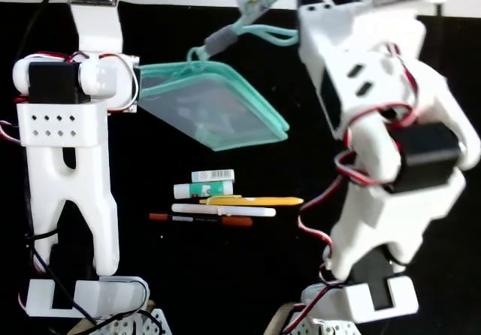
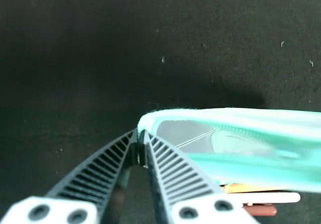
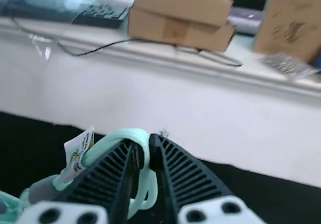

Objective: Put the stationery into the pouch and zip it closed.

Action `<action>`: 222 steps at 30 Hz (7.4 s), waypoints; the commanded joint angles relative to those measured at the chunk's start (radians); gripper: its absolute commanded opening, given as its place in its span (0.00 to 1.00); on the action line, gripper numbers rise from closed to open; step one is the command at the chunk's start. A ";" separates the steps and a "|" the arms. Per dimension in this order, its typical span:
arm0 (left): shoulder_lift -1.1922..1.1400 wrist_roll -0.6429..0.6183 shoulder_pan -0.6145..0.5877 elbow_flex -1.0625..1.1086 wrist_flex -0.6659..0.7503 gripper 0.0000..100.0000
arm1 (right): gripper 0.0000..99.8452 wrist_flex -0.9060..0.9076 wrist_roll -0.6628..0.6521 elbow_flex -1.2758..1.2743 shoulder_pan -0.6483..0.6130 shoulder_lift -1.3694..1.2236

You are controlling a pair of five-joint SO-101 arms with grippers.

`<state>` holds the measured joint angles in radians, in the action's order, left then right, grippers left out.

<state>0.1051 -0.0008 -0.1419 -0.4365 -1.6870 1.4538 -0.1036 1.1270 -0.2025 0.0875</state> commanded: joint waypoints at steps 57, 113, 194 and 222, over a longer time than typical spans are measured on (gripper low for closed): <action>-0.001 -0.149 0.331 -0.090 0.120 0.01 | 0.20 0.243 -0.129 0.008 0.475 0.038; 0.005 -0.319 0.012 0.143 0.049 0.01 | 0.20 0.208 0.203 -0.587 0.130 -0.008; -0.002 -0.269 0.010 0.229 0.103 0.01 | 0.24 -0.639 -0.793 -1.764 -0.567 0.107; -0.005 -0.269 0.012 0.231 0.103 0.01 | 0.24 -0.674 -0.881 -1.322 -0.618 -0.394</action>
<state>0.1174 -0.2754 -0.1343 -0.2631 -1.5766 0.8447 -0.9475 -0.2539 -0.8316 -0.2869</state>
